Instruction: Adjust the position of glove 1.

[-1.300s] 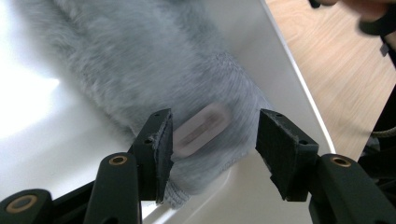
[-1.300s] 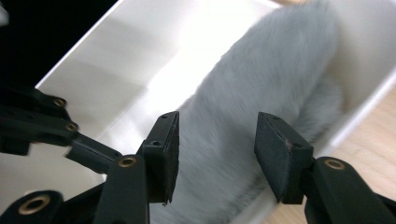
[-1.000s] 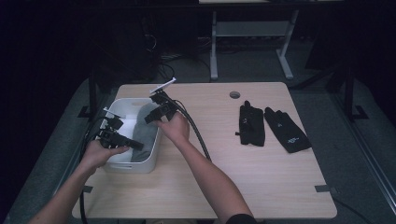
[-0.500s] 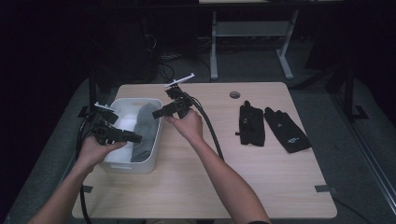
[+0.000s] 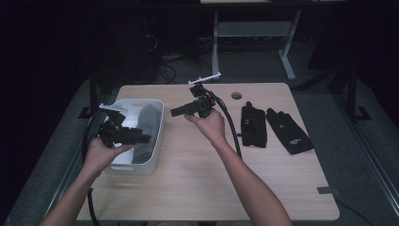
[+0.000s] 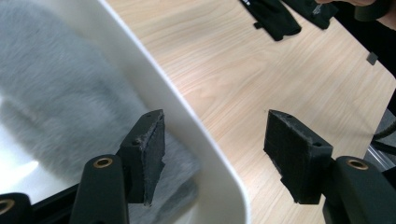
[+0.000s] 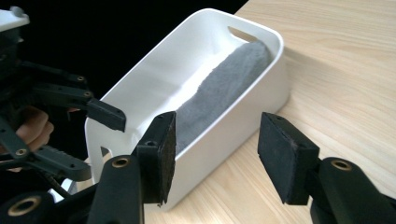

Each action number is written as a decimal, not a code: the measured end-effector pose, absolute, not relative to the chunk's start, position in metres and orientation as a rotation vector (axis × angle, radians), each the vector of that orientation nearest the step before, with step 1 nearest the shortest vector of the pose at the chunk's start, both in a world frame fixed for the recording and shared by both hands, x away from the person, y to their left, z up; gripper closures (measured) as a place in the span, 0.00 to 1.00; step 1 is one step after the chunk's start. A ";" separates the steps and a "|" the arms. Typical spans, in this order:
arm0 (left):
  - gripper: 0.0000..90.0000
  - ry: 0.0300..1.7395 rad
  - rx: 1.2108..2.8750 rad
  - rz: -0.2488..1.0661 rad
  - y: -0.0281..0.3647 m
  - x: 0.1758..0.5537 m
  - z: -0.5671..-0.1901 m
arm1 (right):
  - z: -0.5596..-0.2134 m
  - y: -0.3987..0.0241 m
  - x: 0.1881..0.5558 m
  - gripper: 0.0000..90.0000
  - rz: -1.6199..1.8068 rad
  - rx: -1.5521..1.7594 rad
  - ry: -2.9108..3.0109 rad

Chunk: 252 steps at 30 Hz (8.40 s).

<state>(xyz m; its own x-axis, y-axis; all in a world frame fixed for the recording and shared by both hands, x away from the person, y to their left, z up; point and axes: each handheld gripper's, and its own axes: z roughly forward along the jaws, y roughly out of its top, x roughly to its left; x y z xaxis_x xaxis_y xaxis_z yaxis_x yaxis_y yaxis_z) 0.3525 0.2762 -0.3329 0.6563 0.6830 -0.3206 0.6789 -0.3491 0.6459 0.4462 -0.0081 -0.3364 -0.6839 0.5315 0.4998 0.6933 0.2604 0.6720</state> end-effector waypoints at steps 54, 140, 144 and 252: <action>0.26 0.835 2.121 0.059 0.131 0.323 -0.351 | -0.378 -0.250 0.423 0.47 -1.209 -1.663 -2.372; 0.25 0.726 2.121 0.081 0.126 0.293 -0.388 | -0.412 -0.237 0.465 0.89 -0.956 -2.125 -2.259; 0.25 0.735 2.116 0.080 0.129 0.292 -0.389 | -0.419 -0.230 0.471 0.84 -0.891 -2.167 -2.266; 0.27 0.784 2.156 0.165 0.118 0.300 -0.420 | -0.444 -0.160 0.367 0.68 -0.937 -1.215 -2.759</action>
<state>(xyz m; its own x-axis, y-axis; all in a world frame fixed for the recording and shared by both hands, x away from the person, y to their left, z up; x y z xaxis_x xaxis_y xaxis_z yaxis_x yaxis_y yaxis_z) 0.3000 0.1176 -0.4196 0.7976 0.5862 -0.1420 0.4790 -0.4726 0.7397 0.3666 -0.1603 -0.4444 -0.7034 0.6775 0.2151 0.6684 0.5274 0.5245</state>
